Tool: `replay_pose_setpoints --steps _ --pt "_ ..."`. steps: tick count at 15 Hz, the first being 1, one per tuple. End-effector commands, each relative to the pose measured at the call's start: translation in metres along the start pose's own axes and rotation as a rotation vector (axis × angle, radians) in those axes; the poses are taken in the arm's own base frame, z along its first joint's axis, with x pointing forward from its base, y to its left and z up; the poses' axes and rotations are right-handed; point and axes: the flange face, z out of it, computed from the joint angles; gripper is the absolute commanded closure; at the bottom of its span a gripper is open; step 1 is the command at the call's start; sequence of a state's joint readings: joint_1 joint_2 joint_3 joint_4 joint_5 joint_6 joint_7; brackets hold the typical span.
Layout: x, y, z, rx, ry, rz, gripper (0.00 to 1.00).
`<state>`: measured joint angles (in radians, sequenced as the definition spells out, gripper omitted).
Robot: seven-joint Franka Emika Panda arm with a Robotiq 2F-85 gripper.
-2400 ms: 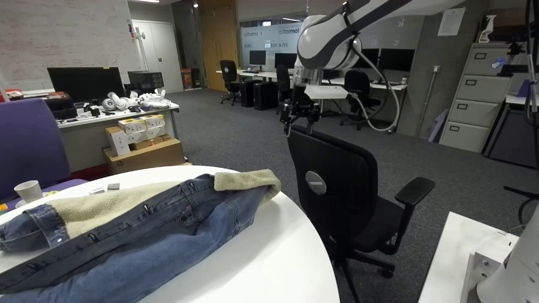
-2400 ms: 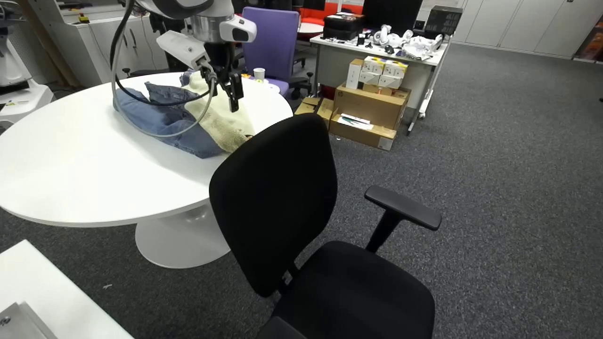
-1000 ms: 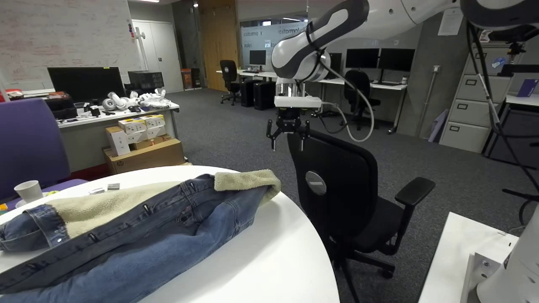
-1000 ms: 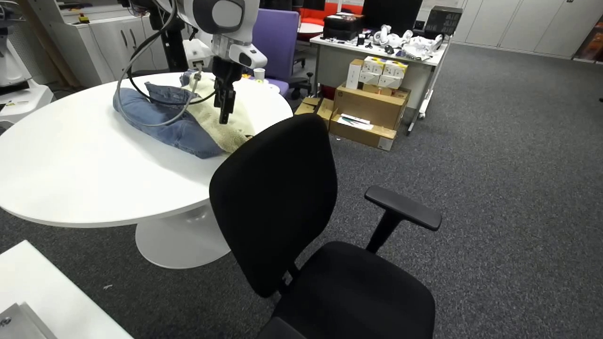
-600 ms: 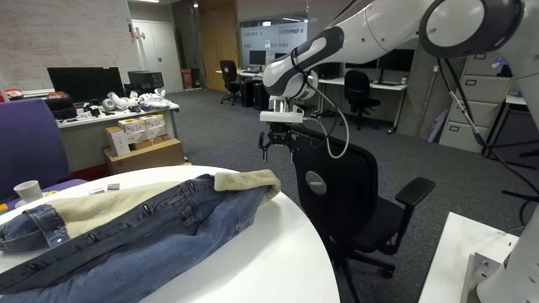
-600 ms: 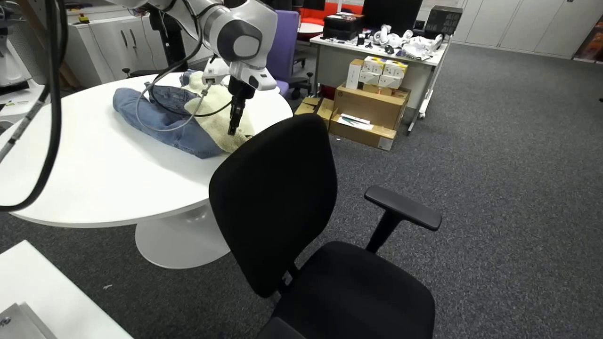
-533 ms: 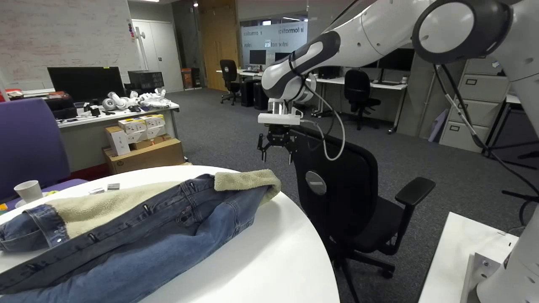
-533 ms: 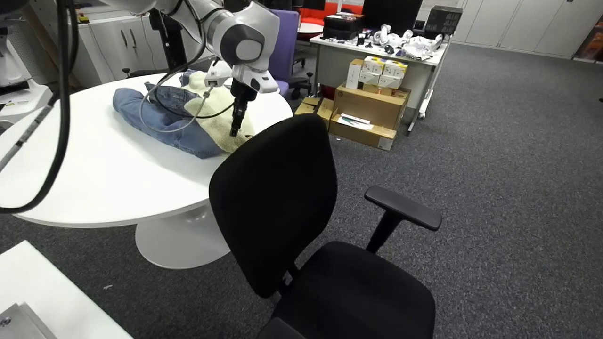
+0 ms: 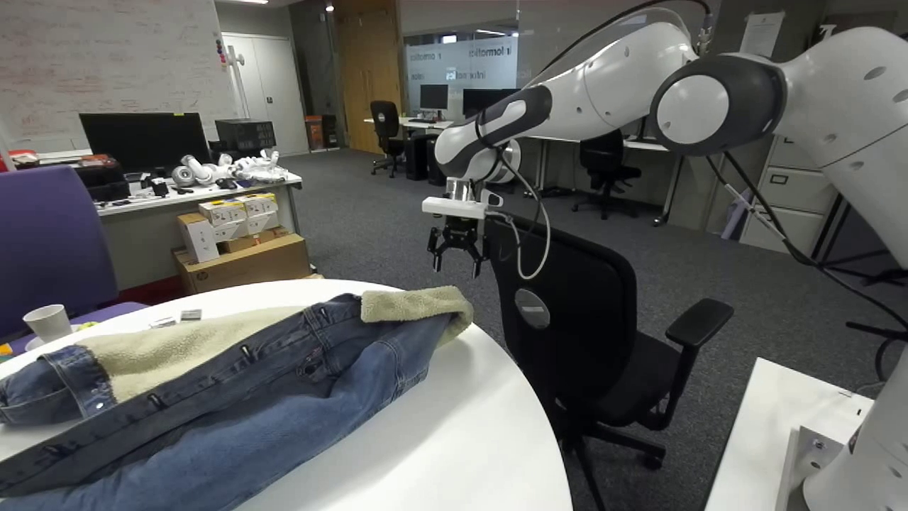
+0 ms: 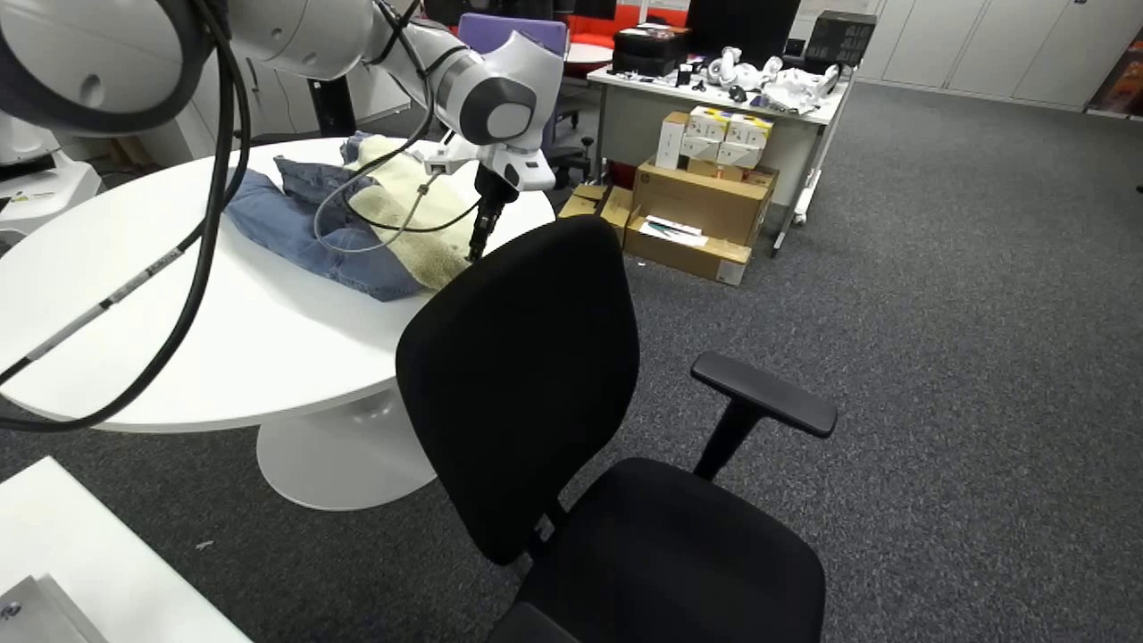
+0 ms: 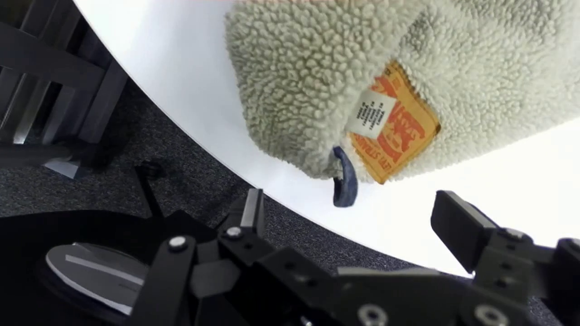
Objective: Put the denim coat on the headrest of the chair and push the chair to the right
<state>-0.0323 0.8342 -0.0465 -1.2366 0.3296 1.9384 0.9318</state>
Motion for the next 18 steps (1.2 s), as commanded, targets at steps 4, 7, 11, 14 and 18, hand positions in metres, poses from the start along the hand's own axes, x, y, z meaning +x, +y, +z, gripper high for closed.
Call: replay_pose_setpoints --steps 4,7,11,14,18 --pt "0.02 -0.013 0.003 0.022 -0.043 0.103 0.0" --pt "0.025 -0.013 0.012 0.011 -0.07 0.128 0.0" --pt "0.03 -0.01 0.019 -0.005 -0.096 0.126 0.29" --pt "0.034 -0.008 0.017 -0.005 -0.123 0.132 0.45" --pt "0.034 -0.006 0.011 -0.009 -0.172 0.141 0.74"
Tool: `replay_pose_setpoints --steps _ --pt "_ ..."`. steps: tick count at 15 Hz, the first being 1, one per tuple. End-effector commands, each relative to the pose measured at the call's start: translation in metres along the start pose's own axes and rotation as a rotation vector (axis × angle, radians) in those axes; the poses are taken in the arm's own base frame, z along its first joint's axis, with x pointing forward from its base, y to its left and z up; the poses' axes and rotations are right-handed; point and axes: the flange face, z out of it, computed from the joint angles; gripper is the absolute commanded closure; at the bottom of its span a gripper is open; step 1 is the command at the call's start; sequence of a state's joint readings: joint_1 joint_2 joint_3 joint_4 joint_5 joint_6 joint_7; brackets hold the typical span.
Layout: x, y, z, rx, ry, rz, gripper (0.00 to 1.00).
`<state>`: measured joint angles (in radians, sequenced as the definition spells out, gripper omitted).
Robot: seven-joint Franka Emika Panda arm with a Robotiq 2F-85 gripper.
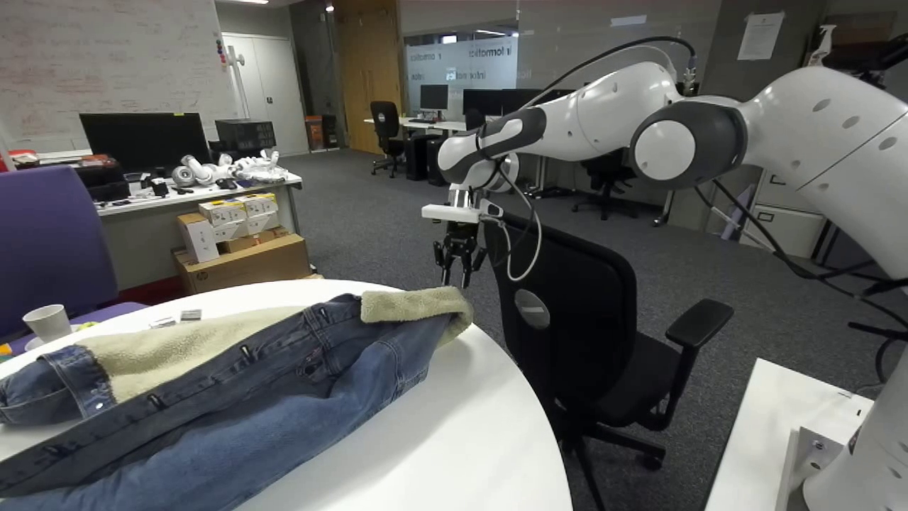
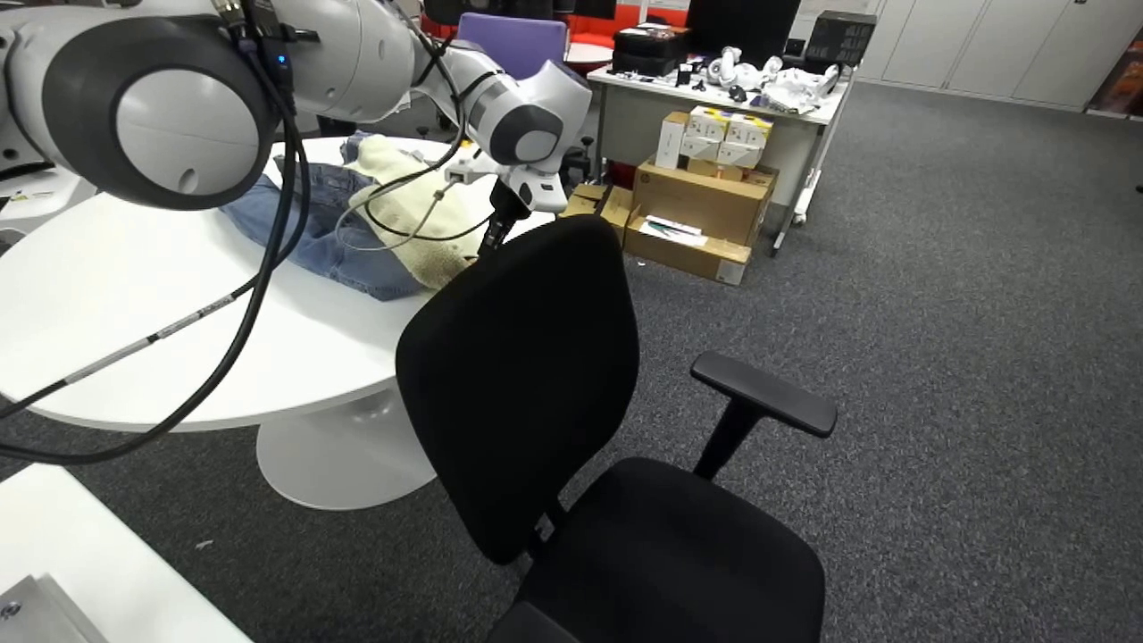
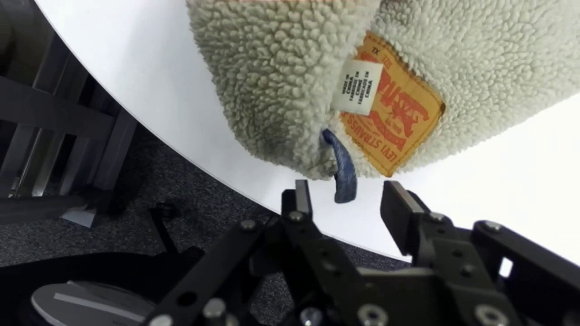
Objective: Put the denim coat on the headrest of the chair and push the chair to the right
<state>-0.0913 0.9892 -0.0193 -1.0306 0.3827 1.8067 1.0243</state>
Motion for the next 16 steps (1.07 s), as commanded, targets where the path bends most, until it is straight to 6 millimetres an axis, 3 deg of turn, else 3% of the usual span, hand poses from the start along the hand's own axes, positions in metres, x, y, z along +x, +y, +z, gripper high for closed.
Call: replay_pose_setpoints --steps 1,3,8,11,12,13,14,16 --pt "-0.001 -0.001 -0.011 0.003 -0.072 0.014 0.33" --pt "-0.002 0.0 -0.011 -0.003 -0.089 0.011 0.38" --pt "-0.003 -0.001 -0.004 -0.014 -0.118 0.015 0.03" --pt "-0.002 -0.001 0.006 -0.033 -0.128 0.014 0.0" --pt "-0.001 -0.001 0.009 -0.039 -0.131 0.012 0.03" --pt "0.0 -0.001 0.011 -0.042 -0.134 0.008 0.25" --pt "0.0 -0.001 0.012 -0.043 -0.134 0.005 0.26" --pt "0.0 -0.002 0.012 -0.044 -0.136 0.0 0.4"
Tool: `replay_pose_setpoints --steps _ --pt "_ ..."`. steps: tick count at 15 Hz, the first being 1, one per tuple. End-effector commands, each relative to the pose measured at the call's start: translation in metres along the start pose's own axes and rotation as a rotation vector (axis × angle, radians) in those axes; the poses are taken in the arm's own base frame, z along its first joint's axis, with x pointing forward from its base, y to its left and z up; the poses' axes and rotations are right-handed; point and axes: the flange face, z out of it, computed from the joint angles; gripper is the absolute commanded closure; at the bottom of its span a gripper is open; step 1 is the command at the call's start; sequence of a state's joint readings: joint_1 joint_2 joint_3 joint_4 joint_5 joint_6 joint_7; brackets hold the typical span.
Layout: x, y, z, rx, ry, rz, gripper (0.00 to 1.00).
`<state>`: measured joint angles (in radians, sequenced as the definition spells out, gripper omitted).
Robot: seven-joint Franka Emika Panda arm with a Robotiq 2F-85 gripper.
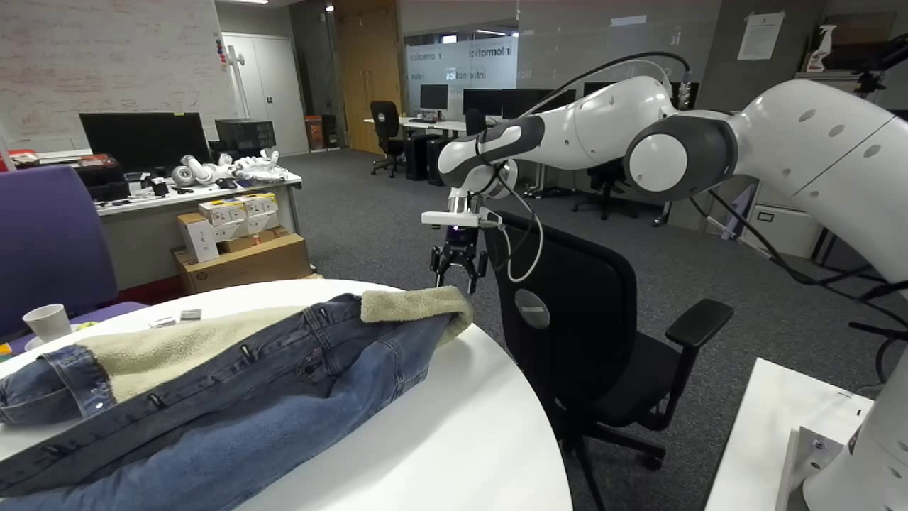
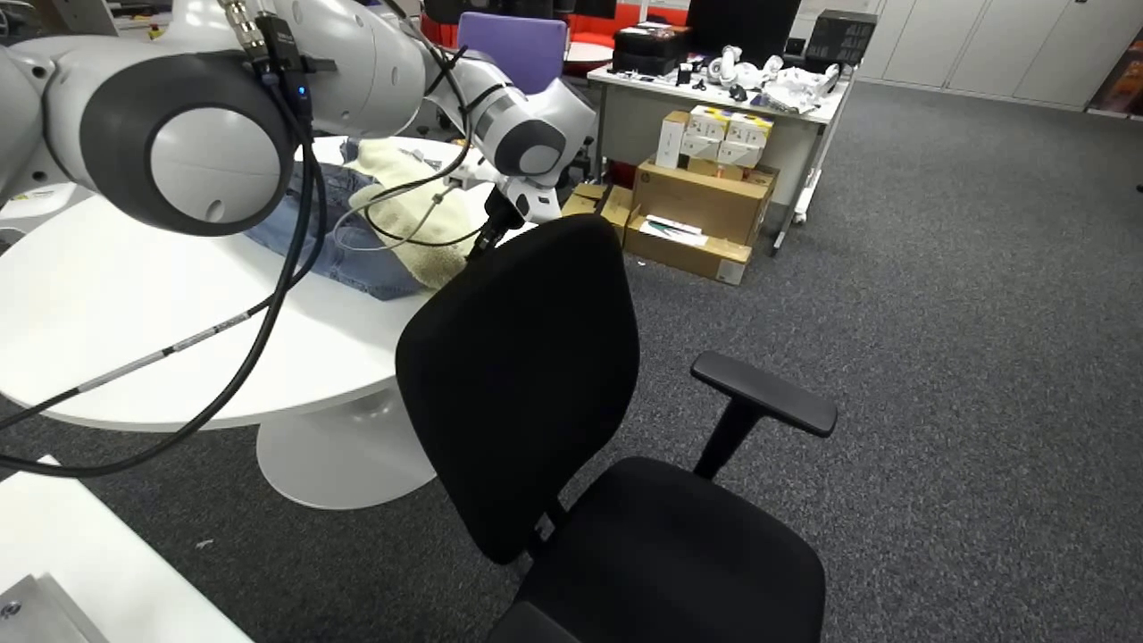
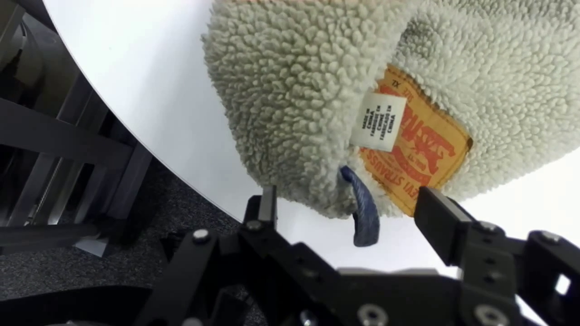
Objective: Put the denim coat on the headrest of the chair and push the chair to the right
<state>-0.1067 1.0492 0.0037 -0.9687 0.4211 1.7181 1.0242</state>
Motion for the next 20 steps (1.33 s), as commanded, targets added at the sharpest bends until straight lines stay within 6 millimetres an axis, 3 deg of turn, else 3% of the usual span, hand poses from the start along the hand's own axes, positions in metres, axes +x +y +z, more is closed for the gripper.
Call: replay_pose_setpoints --steps 1,8,14,17,20 --pt "-0.003 -0.002 -0.011 0.005 -0.041 -0.01 0.47" --pt "-0.005 -0.002 -0.024 0.013 -0.044 -0.023 1.0" --pt "-0.008 -0.001 -0.029 0.005 -0.043 -0.035 0.98" --pt "-0.029 0.001 -0.037 -0.014 0.0 -0.134 0.98" --pt "-0.043 0.01 -0.058 -0.053 0.071 -0.266 0.98"
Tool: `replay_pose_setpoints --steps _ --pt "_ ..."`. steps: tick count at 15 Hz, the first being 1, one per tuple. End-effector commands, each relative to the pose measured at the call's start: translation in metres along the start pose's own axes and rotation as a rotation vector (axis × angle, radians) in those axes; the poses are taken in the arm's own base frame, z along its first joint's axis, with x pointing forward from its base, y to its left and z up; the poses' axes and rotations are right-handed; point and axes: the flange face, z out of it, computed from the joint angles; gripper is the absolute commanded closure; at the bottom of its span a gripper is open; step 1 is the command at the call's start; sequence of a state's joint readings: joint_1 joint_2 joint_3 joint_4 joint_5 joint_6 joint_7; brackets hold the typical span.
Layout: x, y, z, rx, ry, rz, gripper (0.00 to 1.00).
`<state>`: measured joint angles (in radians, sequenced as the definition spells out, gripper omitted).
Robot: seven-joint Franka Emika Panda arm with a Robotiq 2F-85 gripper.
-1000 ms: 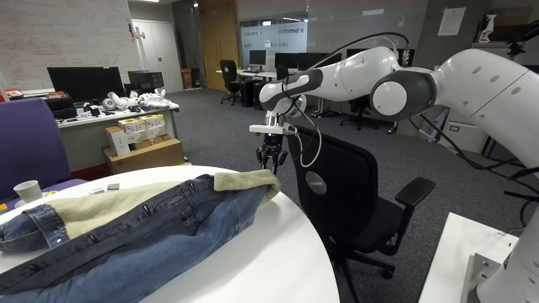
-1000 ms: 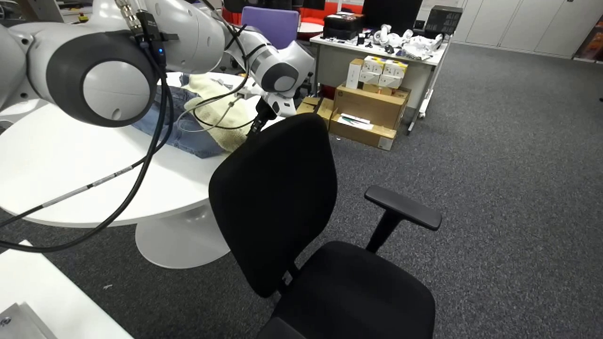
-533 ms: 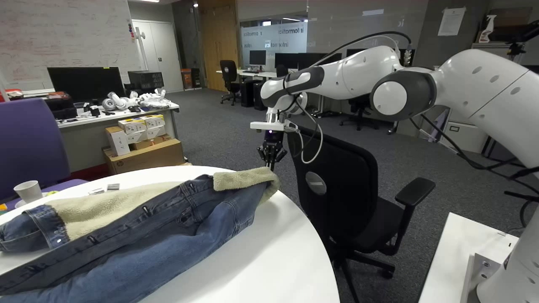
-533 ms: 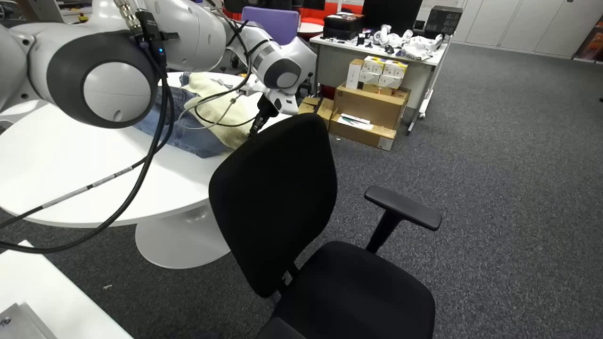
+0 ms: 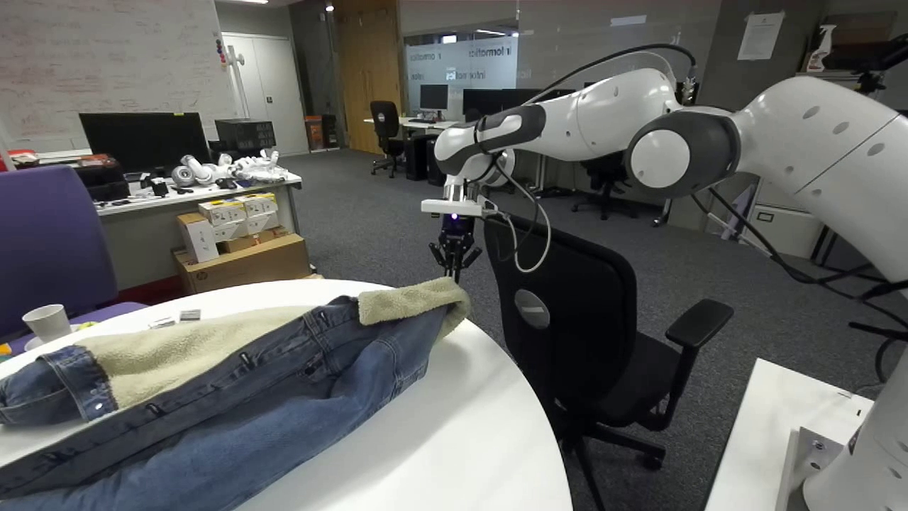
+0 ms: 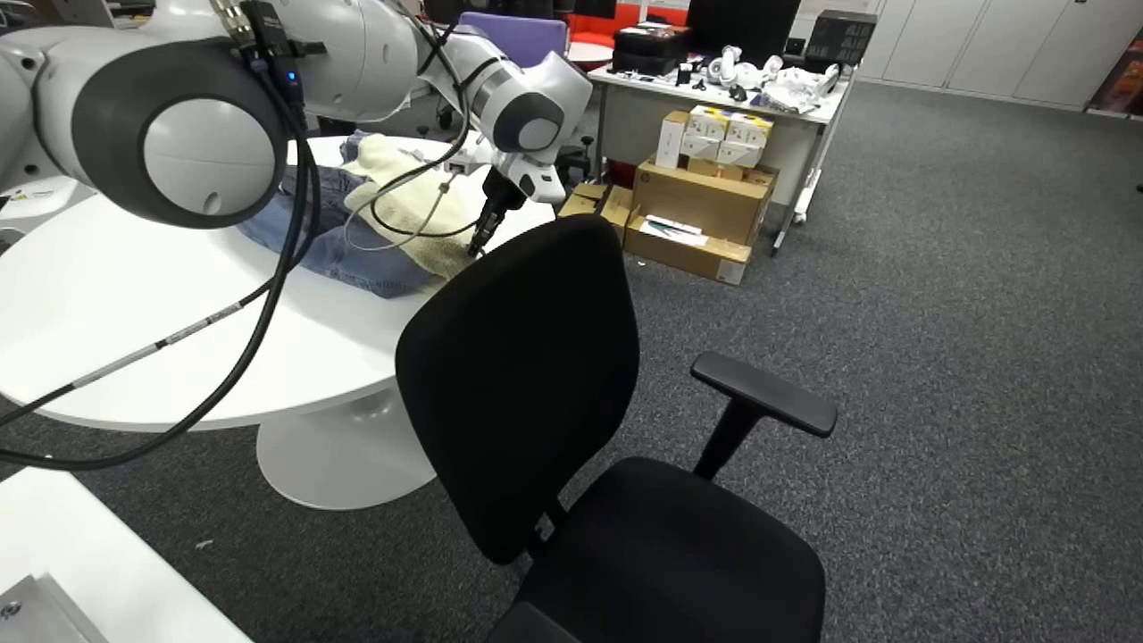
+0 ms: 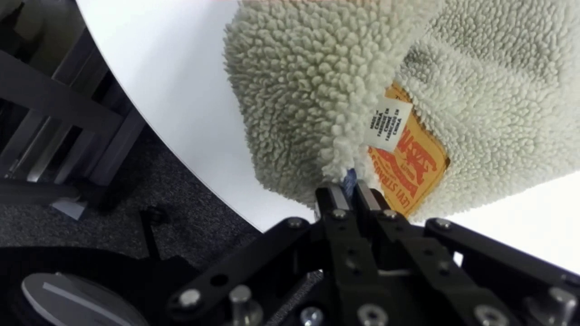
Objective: Put the denim coat on the headrest of the chair and push the chair to the right
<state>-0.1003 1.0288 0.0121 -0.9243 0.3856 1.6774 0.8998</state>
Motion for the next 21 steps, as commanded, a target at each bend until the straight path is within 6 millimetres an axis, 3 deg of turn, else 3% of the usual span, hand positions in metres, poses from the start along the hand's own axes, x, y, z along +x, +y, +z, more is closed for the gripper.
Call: replay_pose_setpoints --steps 1,6,12,16,21 --pt "-0.028 0.016 -0.042 -0.066 0.075 -0.123 0.98" --pt "-0.047 0.042 -0.077 -0.103 0.189 -0.273 0.98" --pt "-0.071 0.071 -0.104 -0.036 0.24 -0.452 0.98" --pt "-0.097 0.093 -0.118 -0.012 0.275 -0.55 0.98" --pt "-0.138 0.136 -0.127 -0.018 0.278 -0.638 0.98"
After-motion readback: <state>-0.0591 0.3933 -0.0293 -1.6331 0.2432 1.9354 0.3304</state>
